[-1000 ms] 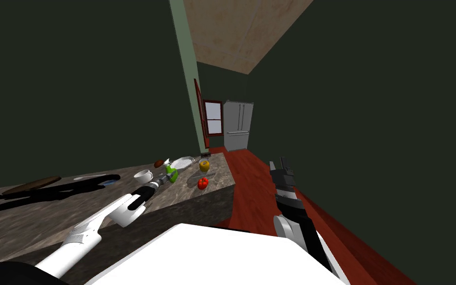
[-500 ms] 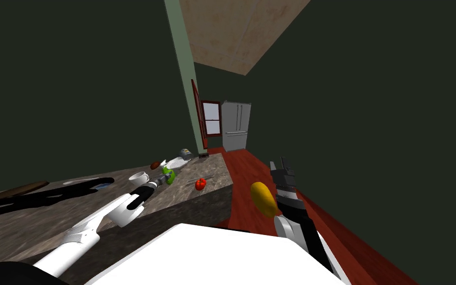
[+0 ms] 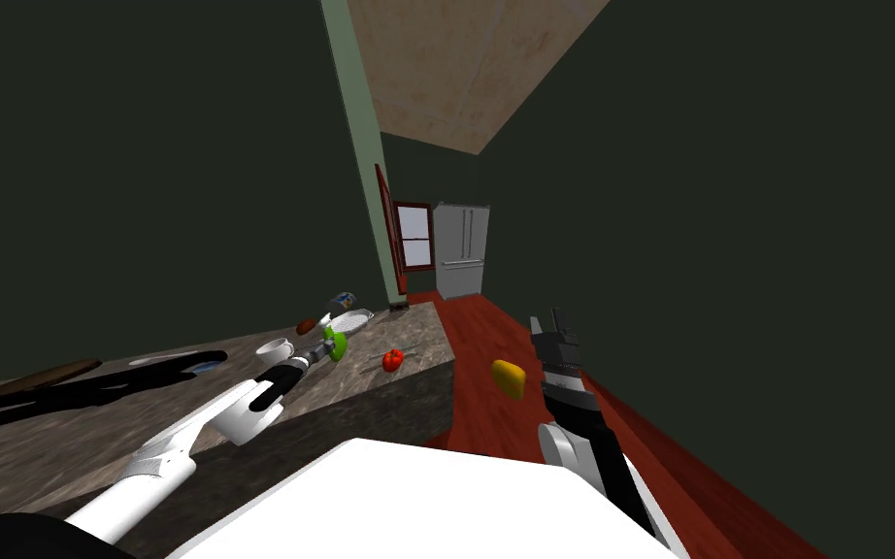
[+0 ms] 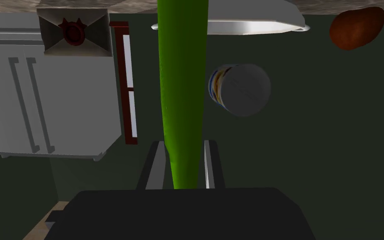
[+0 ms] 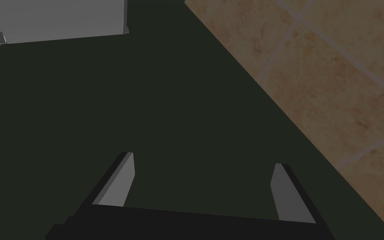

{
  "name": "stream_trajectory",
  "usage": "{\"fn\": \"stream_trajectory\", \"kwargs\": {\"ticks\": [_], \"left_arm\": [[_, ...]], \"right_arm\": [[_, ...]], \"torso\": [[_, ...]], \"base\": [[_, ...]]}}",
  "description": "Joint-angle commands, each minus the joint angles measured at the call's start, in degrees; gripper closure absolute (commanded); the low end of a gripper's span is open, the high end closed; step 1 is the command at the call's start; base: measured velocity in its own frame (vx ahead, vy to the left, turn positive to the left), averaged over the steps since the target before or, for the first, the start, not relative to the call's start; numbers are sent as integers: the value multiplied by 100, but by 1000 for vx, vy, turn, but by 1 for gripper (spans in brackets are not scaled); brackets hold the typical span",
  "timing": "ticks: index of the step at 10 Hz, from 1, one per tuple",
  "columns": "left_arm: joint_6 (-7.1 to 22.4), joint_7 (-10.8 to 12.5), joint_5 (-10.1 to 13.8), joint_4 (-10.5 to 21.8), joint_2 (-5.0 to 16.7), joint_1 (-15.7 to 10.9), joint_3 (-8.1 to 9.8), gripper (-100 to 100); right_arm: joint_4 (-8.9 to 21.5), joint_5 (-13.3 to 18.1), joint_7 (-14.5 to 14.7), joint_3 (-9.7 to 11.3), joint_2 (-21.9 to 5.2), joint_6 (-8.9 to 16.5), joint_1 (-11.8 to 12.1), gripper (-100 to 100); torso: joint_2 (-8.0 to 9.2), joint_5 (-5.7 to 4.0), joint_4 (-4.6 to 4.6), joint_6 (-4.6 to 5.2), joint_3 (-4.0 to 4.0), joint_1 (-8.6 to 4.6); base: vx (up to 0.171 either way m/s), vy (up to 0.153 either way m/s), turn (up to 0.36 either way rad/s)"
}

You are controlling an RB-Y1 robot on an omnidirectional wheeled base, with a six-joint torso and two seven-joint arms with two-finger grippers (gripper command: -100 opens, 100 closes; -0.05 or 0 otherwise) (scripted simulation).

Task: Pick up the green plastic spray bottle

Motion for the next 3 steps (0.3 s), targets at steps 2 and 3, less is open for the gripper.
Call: {"fn": "stream_trajectory", "kwargs": {"ticks": [2,3], "left_arm": [[-19,-11,-19,70,-36,-34,-6,100],[-24,-15,-22,79,-35,-43,1,0]], "right_arm": [[0,0,0,-1,-1,0,1,0],[0,0,0,0,0,0,0,0]], "torso": [[-29,2,-3,0,-14,25],[-15,5,-5,0,-10,13]], "base": [[54,44,1],[0,0,0]]}}
